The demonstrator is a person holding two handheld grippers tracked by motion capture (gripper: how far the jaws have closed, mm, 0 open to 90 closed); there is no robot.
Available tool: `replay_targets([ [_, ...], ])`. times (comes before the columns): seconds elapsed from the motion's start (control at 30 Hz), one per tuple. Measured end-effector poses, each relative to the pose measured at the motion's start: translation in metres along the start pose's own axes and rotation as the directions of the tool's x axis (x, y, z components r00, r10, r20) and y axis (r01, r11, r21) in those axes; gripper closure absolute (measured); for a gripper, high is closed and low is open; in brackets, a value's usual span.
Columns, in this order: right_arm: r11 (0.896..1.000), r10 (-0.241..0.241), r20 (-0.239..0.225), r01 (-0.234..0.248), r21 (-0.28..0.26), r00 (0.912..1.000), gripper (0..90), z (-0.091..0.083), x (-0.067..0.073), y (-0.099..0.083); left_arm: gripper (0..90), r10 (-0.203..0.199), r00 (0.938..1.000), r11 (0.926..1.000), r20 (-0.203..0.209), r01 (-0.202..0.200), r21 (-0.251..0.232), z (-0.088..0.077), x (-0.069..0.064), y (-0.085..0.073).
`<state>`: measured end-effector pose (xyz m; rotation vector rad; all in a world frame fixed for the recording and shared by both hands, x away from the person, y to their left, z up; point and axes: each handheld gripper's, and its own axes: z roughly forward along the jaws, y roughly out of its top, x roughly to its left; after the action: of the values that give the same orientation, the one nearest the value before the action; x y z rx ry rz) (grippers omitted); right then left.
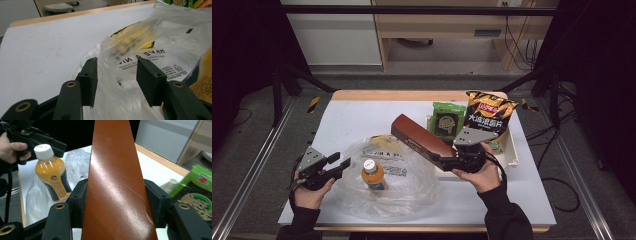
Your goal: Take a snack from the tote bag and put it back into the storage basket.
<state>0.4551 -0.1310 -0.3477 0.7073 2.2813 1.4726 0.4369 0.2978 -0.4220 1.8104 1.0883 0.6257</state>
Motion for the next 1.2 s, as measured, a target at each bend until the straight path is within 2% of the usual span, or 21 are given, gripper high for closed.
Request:
replay_targets([
  [0.43,1.000,0.021,0.052,-0.022,0.014,0.9984,44.0,-0.032,-0.023,-0.017,43.5,-0.021,0.9997,0.9998,-0.012,0.021,-0.007,-0.004,0.003,-0.001],
  [0.8,0.999,0.047,0.110,-0.049,0.022,0.9929,44.0,-0.055,-0.043,-0.032,37.6,-0.025,0.9996,0.9997,-0.016,0.025,0.002,-0.004,0.004,-0.003],
  [1.2,0.995,0.071,0.142,-0.080,0.055,0.9873,44.0,-0.065,-0.057,-0.052,37.3,-0.027,0.9994,0.9996,-0.020,0.027,0.003,-0.004,0.004,-0.003],
])
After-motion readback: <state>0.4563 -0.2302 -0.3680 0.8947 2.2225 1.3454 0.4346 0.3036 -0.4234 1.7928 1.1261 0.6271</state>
